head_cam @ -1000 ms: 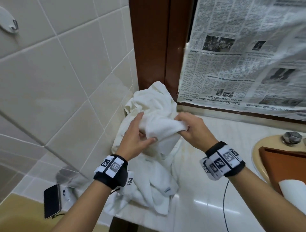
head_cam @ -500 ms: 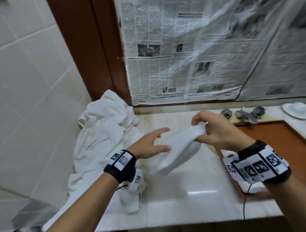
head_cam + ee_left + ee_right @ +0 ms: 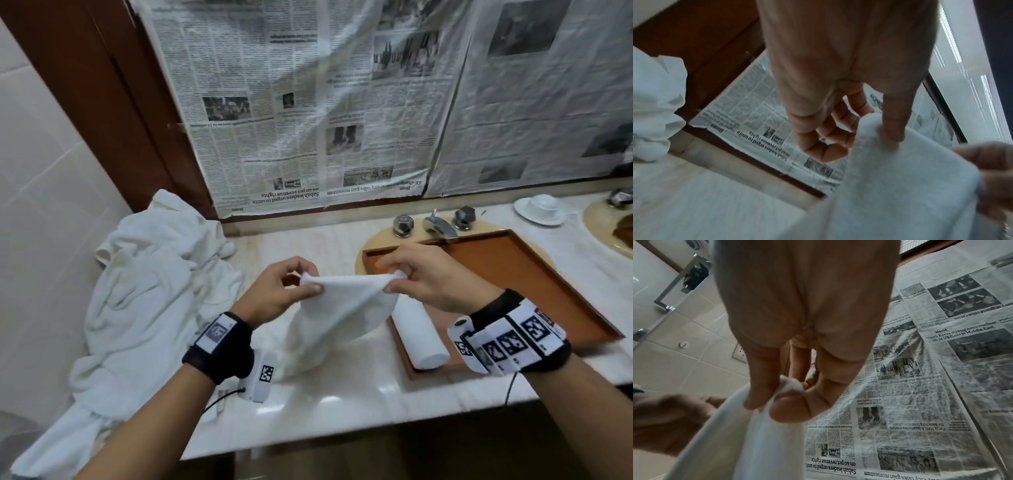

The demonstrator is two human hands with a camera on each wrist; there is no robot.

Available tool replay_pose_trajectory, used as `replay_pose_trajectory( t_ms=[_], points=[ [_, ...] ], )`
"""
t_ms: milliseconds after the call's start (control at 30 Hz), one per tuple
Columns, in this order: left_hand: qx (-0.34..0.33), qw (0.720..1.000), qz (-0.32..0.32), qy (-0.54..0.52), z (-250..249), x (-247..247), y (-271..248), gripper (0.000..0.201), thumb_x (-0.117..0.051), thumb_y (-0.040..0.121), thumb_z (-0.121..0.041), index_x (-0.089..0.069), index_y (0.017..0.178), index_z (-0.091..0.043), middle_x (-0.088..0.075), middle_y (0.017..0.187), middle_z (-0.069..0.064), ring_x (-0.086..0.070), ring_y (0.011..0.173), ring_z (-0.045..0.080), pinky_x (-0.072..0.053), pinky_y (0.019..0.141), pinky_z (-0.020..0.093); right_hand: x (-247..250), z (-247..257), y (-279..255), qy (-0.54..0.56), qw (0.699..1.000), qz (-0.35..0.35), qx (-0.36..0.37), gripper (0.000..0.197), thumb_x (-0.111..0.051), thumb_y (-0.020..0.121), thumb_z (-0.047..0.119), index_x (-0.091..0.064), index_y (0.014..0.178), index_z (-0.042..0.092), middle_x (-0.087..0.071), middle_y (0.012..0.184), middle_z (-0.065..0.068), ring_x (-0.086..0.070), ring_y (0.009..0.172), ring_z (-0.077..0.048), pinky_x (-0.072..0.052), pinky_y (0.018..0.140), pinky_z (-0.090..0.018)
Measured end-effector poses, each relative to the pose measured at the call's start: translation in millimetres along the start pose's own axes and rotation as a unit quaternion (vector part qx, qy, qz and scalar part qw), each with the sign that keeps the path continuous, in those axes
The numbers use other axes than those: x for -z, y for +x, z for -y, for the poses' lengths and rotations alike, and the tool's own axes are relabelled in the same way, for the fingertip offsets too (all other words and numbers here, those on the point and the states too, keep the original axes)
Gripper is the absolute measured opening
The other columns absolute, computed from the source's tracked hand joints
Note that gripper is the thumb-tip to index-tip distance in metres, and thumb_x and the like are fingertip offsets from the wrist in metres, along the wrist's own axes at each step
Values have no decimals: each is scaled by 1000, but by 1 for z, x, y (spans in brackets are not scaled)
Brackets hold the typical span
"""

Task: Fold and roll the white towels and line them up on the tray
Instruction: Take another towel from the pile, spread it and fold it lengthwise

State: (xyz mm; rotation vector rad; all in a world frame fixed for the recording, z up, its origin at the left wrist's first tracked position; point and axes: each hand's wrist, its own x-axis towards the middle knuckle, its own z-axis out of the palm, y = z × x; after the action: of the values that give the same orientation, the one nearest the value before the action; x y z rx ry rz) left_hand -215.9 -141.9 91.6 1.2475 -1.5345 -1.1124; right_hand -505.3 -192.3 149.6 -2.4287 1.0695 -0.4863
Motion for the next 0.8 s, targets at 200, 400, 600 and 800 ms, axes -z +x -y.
replay_pose_trajectory(
  t_ms=[200, 400, 600, 800],
  points=[
    [-36, 998, -28, -50, -39, -3, -12, 19, -77, 85, -13, -60, 94, -14, -54, 90, 0, -54, 78, 19, -41, 73, 33, -2, 0, -3, 12, 999, -15, 35, 20, -82, 77, 29, -67, 86, 19, -53, 77, 12, -50, 74, 4, -37, 65, -11],
    [32, 999, -18, -1, -39, -4, -21, 44, -83, 72, -33, -67, 110, -19, -65, 91, -3, -61, 84, 12, -49, 80, 29, -33, 5, 5, 150, 988, -10, 39, 26, -77, 81, 40, -58, 86, 24, -65, 78, -1, -58, 71, -20, -43, 62, -32],
    [2, 994, -29, 109, -25, 29, -42, 29, -66, 88, -39, -70, 91, -10, -63, 81, -2, -54, 77, 10, -40, 69, 29, -79, -11, 5, 134, 988, 67, -25, 28, -82, 75, 43, -64, 86, 25, -67, 79, 2, -62, 74, -16, -48, 67, -38],
    [42, 981, -165, 90, 9, 79, -71, 21, -68, 89, -37, -70, 90, -16, -63, 79, -6, -56, 76, 12, -48, 72, 40, -122, -46, -4, 138, 978, 109, -113, 28, -78, 79, 41, -65, 79, 16, -63, 73, 2, -62, 76, -19, -42, 66, -29]
  ],
)
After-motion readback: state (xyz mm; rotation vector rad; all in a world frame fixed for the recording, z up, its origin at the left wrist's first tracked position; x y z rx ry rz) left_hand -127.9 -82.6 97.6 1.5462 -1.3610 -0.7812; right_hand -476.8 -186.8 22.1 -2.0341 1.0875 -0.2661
